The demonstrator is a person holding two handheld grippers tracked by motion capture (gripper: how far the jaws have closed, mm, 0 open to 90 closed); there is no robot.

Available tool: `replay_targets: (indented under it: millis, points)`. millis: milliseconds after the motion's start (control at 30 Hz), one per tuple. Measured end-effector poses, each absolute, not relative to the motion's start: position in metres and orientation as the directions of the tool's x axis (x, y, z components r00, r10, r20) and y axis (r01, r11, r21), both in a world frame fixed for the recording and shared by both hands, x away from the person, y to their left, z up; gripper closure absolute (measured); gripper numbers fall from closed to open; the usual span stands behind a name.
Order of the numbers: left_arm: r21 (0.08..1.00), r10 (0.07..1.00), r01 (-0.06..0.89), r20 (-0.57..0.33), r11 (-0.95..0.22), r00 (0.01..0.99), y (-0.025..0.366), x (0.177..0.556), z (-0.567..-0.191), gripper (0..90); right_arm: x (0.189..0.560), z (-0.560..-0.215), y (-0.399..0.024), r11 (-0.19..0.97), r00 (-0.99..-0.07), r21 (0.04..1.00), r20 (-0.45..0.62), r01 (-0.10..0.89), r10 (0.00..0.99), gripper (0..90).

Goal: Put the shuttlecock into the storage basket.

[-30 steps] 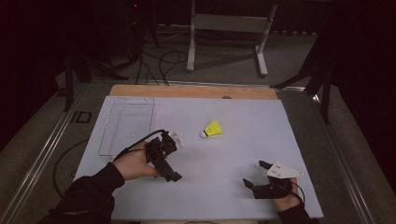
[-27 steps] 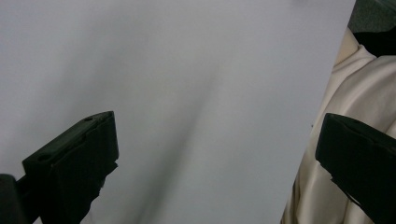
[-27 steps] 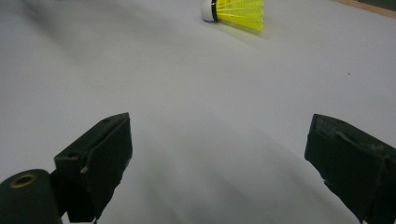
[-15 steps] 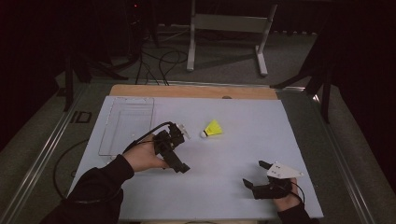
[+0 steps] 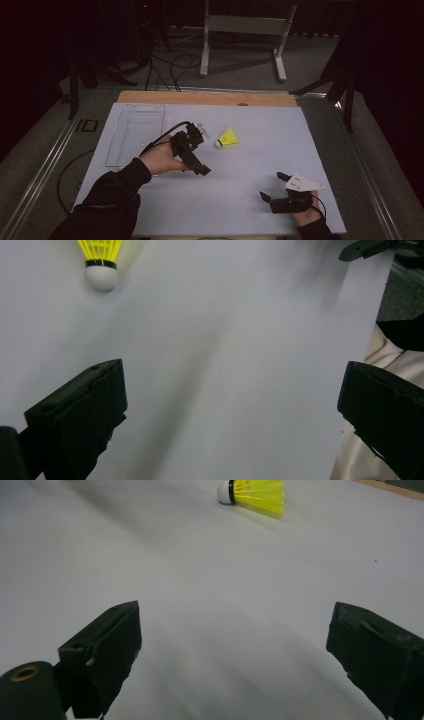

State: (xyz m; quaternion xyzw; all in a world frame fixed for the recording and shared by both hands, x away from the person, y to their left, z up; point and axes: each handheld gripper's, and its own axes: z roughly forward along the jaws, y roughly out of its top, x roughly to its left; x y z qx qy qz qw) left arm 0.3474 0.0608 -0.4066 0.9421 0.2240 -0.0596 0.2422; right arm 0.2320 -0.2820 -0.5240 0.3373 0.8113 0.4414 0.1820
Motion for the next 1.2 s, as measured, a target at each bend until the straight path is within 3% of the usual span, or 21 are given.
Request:
replay_targets:
  millis: [800,1200]
  points:
    - [0.531,0.414,0.459,-0.210,-0.712,0.886,0.034,0.380,-0.409,0.9,0.232,-0.524,-0.282,0.384,-0.710,0.838,0.005,0.387,0.705,7.8]
    - [0.551,0.409,0.461,-0.222,-0.696,0.885,0.022,0.401,-0.428,1.0,0.232,-0.525,-0.282,0.382,-0.713,0.838,0.010,0.388,0.701,7.8]
